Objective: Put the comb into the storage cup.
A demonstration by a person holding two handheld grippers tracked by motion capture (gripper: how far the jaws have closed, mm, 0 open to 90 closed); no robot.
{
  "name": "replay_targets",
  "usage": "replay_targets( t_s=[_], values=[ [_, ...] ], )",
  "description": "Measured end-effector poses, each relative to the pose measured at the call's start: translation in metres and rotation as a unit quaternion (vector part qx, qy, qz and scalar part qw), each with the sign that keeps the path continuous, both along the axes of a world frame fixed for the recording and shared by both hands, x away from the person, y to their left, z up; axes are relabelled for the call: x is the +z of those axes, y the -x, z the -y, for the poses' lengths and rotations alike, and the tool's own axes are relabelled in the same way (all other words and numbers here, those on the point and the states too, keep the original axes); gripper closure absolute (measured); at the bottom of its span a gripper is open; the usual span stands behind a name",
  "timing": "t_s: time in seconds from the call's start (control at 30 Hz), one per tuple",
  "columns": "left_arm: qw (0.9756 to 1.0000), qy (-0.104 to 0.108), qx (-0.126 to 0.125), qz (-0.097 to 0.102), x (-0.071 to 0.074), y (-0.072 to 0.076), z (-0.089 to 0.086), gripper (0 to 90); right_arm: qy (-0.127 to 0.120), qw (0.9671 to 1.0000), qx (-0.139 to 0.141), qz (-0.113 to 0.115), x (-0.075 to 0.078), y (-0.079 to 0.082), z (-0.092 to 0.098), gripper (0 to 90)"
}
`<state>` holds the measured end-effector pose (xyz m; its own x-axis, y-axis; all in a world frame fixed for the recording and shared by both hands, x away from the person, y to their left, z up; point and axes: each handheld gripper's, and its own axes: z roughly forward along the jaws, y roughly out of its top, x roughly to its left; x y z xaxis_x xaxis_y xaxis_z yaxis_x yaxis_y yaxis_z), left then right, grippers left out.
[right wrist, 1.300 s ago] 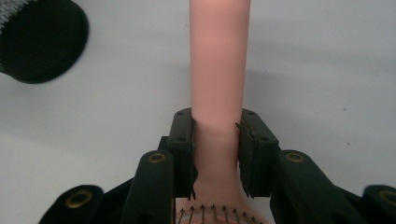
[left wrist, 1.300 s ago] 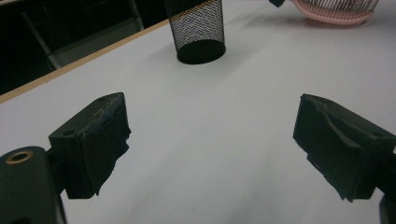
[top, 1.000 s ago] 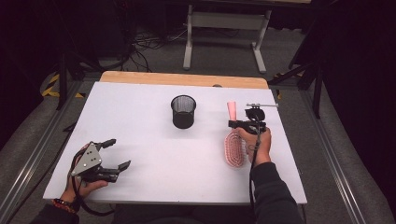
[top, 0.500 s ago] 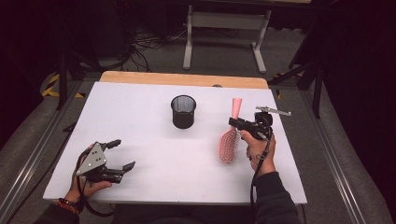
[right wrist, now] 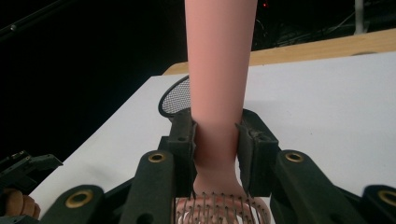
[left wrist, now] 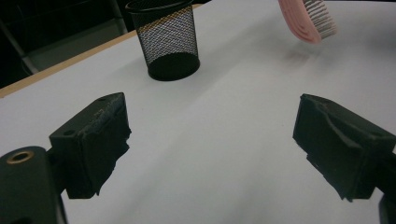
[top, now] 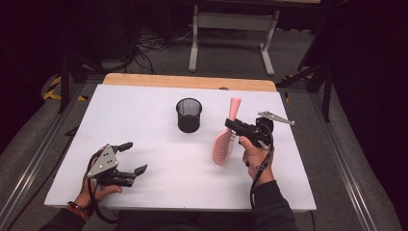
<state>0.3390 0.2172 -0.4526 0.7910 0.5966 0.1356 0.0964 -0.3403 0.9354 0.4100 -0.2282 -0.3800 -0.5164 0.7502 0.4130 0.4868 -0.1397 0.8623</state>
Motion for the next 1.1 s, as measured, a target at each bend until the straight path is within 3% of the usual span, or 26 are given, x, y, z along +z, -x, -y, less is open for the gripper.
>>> replay_targets(
  t_s=[0.33, 0.43, 0.6, 0.73, 0.8, 0.93, 0.97, 1.03, 1.1],
  values=[
    [0.9997, -0.005, -0.023, -0.008, 0.004, -0.003, 0.032, 12.5, -0.015, 0.9996, 0.01, 0.024, -0.001, 0.003, -0.012, 69.6],
    [0.999, 0.002, -0.043, -0.012, 0.005, -0.004, 0.05, 12.5, -0.032, 0.9989, 0.014, 0.031, 0.0, 0.006, -0.017, 69.6],
    [0.9978, 0.003, -0.066, -0.008, 0.002, -0.001, 0.069, 11.9, -0.042, 0.9982, 0.018, 0.038, 0.001, 0.01, -0.022, 69.6],
    [0.9956, 0.009, -0.092, -0.014, -0.006, 0.001, 0.09, 12.1, -0.065, 0.9966, 0.018, 0.048, 0.003, 0.013, -0.027, 69.5],
    [0.9949, 0.012, -0.1, -0.008, -0.009, 0.003, 0.101, 13.1, -0.073, 0.9957, 0.016, 0.054, 0.005, 0.014, -0.028, 69.5],
    [0.9952, 0.01, -0.097, 0.007, -0.016, 0.004, 0.127, 14.5, -0.113, 0.9916, 0.01, 0.063, 0.009, 0.017, -0.036, 69.5],
    [0.9952, 0.01, -0.097, 0.007, -0.016, 0.004, 0.127, 14.5, -0.113, 0.9916, 0.01, 0.063, 0.009, 0.017, -0.036, 69.5],
    [0.9954, 0.021, -0.091, 0.02, -0.015, 0.004, 0.132, 17.0, -0.14, 0.9879, 0.006, 0.067, 0.01, 0.018, -0.045, 69.5],
    [0.996, 0.03, -0.081, 0.022, -0.014, 0.002, 0.136, 16.9, -0.148, 0.9866, 0.005, 0.069, 0.008, 0.019, -0.048, 69.6]
  ],
)
